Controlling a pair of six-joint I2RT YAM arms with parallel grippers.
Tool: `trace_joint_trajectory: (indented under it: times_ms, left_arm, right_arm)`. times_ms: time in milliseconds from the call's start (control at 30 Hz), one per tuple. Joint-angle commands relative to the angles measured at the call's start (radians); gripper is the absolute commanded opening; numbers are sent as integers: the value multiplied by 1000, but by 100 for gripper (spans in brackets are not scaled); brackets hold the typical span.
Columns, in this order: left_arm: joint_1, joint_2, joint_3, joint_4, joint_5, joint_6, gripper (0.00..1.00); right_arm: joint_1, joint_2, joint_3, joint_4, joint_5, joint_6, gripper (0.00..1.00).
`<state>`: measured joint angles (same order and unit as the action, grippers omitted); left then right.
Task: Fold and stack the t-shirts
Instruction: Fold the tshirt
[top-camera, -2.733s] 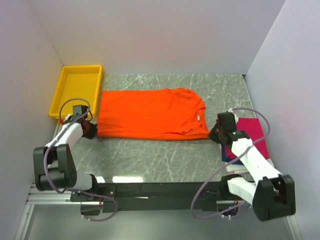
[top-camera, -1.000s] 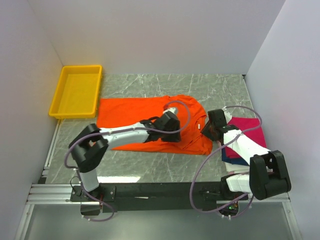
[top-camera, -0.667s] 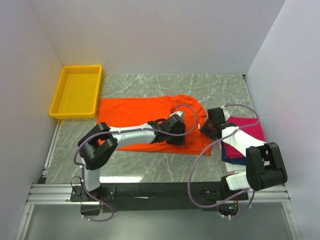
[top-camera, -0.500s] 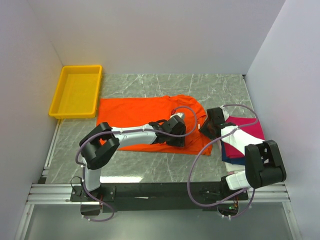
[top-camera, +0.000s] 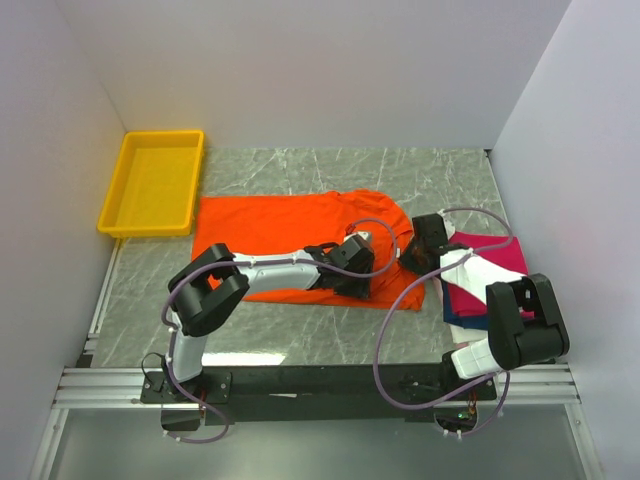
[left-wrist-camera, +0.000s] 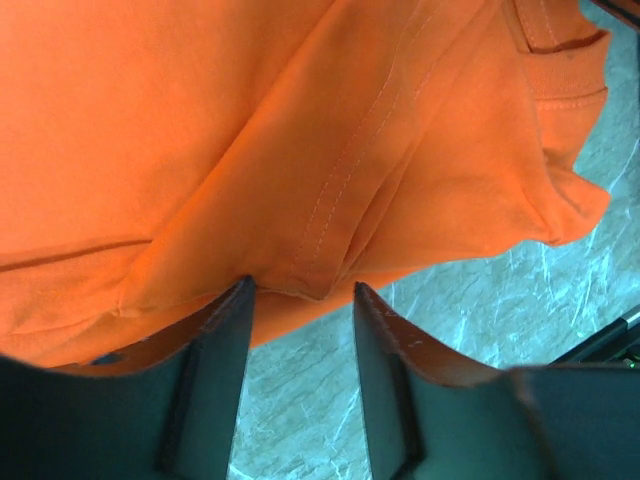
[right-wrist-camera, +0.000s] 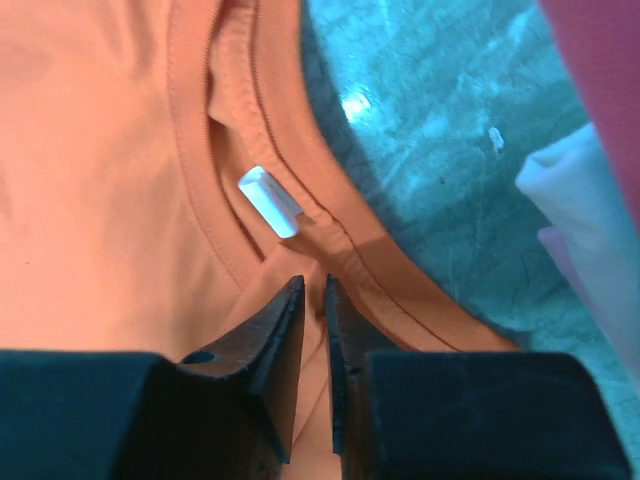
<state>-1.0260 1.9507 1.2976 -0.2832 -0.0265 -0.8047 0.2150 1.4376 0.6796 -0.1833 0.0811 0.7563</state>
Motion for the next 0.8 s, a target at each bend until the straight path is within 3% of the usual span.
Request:
trace_joint_trajectory:
  times_ms: [0, 67, 133, 367, 767]
  left_arm:
    - [-8, 16, 58, -14, -35, 22, 48]
    - [-8, 22, 66, -22, -44, 24, 46]
    - [-8, 24, 74, -28, -52, 25, 33]
    - [-6, 33, 101, -45, -58, 39, 13]
    - [56, -24, 49, -5, -30, 30, 4]
  right_arm:
    - [-11, 3, 54, 28, -4, -8, 20]
    - [-9, 3, 58, 27, -9, -9, 17]
    - [-11, 0, 61, 24, -9, -8, 17]
    - [-11, 3, 74, 21, -21, -9, 16]
    - [-16, 32, 126, 22, -50, -9, 14]
